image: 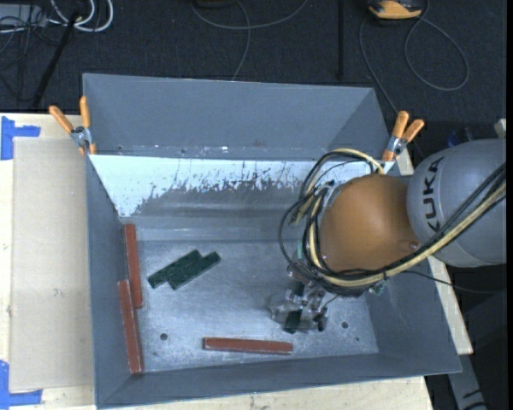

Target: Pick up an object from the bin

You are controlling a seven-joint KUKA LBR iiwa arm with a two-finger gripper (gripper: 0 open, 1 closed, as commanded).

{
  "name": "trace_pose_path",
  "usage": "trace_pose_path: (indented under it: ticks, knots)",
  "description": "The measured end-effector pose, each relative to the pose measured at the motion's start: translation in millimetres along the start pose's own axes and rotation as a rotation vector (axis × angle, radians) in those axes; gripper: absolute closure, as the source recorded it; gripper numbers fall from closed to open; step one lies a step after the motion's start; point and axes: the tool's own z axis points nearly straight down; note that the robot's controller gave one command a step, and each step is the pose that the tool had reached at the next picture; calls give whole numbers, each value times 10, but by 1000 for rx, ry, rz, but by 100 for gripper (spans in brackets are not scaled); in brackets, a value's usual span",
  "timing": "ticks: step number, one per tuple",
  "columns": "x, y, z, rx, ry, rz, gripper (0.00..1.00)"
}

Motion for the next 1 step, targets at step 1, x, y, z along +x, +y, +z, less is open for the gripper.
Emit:
trace_pose_path:
  ticks: [1]
  knots:
    - [-14,-4,-558,6,-2,5,100]
